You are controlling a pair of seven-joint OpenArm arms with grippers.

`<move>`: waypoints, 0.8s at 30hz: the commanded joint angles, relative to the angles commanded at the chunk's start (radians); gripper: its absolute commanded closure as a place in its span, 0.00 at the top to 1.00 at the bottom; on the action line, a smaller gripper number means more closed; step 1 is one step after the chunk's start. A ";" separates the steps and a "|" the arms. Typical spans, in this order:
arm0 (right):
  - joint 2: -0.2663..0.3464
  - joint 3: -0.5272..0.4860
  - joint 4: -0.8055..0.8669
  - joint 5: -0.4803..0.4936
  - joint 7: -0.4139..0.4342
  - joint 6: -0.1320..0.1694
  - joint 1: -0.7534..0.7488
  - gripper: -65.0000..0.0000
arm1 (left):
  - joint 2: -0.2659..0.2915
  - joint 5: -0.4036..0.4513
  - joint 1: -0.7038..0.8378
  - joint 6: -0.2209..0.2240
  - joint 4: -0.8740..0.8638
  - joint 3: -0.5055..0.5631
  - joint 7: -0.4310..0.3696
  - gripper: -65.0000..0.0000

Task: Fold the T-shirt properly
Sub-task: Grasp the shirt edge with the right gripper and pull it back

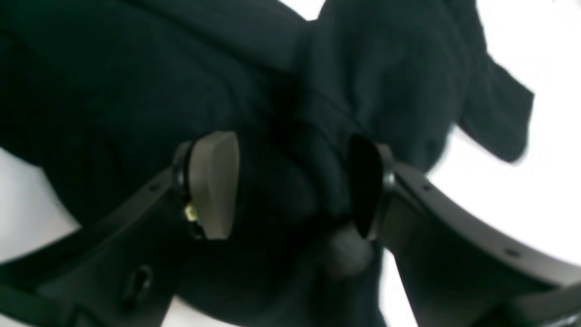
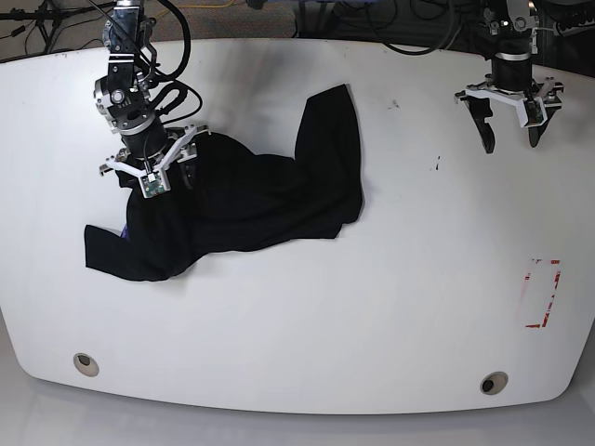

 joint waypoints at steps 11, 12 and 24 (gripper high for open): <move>-0.091 0.137 0.023 0.002 0.000 0.089 -0.075 0.56 | 0.000 0.000 -0.006 0.000 -0.003 0.000 0.002 0.71; -0.100 0.143 0.023 0.002 0.000 0.094 -0.081 0.56 | 0.000 0.000 -0.006 0.000 -0.003 0.000 0.002 0.71; -0.129 0.204 -0.029 0.008 0.000 0.117 -0.104 0.56 | 0.000 0.000 -0.021 0.000 -0.003 0.003 0.002 0.71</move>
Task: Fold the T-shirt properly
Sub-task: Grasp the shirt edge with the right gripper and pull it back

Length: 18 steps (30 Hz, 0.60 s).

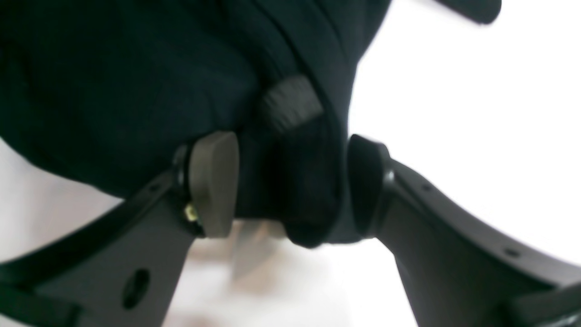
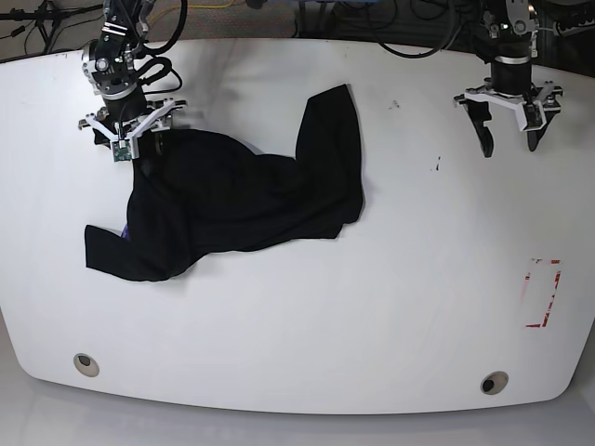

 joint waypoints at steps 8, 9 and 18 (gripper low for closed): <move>0.015 0.017 -0.052 0.000 0.005 0.000 0.006 0.56 | 0.000 0.002 -0.002 0.000 0.000 0.000 0.000 0.71; 0.020 0.017 -0.057 0.000 0.005 0.000 0.006 0.56 | 0.000 0.002 -0.002 0.000 0.000 0.000 0.000 0.71; 0.029 0.018 -0.075 0.002 0.005 0.000 0.006 0.56 | 0.000 0.002 0.000 0.000 0.000 0.000 0.000 0.71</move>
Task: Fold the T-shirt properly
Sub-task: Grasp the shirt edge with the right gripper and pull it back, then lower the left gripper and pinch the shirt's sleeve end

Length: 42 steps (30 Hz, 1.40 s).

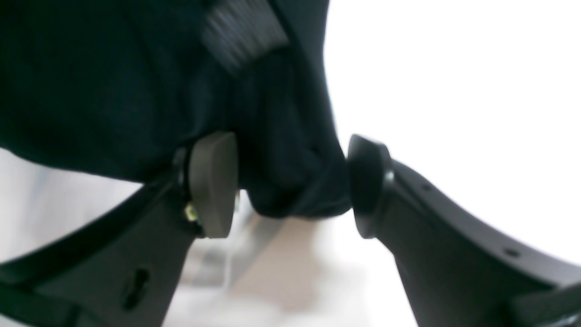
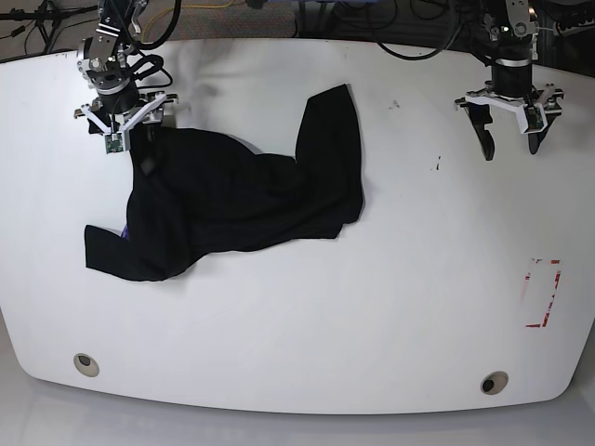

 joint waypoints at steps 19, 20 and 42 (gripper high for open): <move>-0.002 0.000 -0.025 -0.002 0.057 0.000 -0.002 0.00 | -0.002 -0.002 0.002 -0.002 0.005 0.041 0.038 0.71; -0.003 0.000 -0.018 -0.002 0.057 0.000 -0.003 0.00 | -0.002 -0.002 0.002 -0.002 0.008 0.051 0.060 0.71; -0.035 -0.009 0.086 -0.008 0.057 0.000 -0.037 0.00 | 0.021 -0.009 -0.040 -0.227 0.006 0.381 0.331 0.97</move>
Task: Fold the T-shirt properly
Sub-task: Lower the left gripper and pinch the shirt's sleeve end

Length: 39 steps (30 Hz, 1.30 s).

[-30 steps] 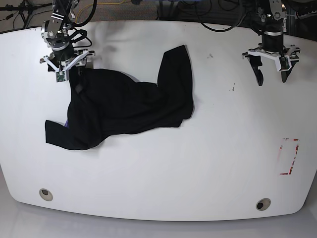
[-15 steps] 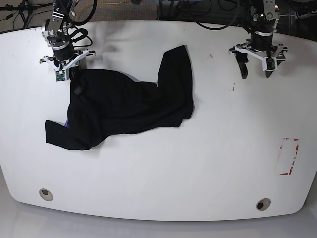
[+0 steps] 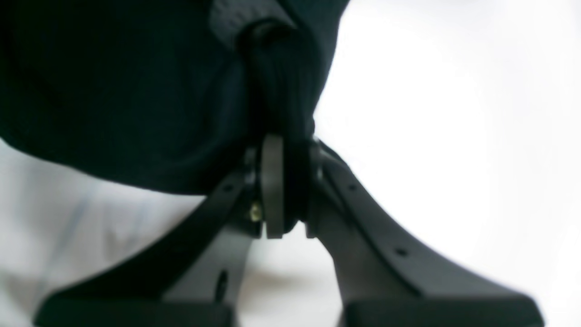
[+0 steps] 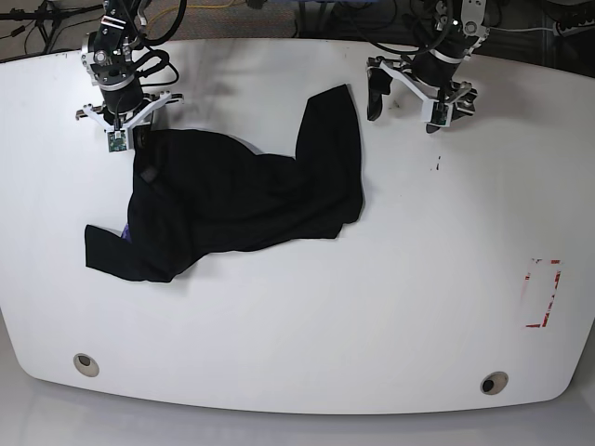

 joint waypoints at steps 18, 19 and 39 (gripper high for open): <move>-0.002 -0.002 0.000 0.006 0.003 0.002 -0.006 0.00 | 0.005 0.002 -0.126 -0.049 -0.029 0.118 0.232 0.97; -0.002 -0.002 0.000 0.006 0.003 0.002 -0.006 0.00 | 0.005 0.002 -0.135 -0.049 -0.040 0.123 0.241 0.97; -0.002 -0.002 0.002 0.006 0.005 0.002 -0.008 0.00 | -0.003 0.002 -0.164 -0.051 -0.158 0.256 0.262 0.79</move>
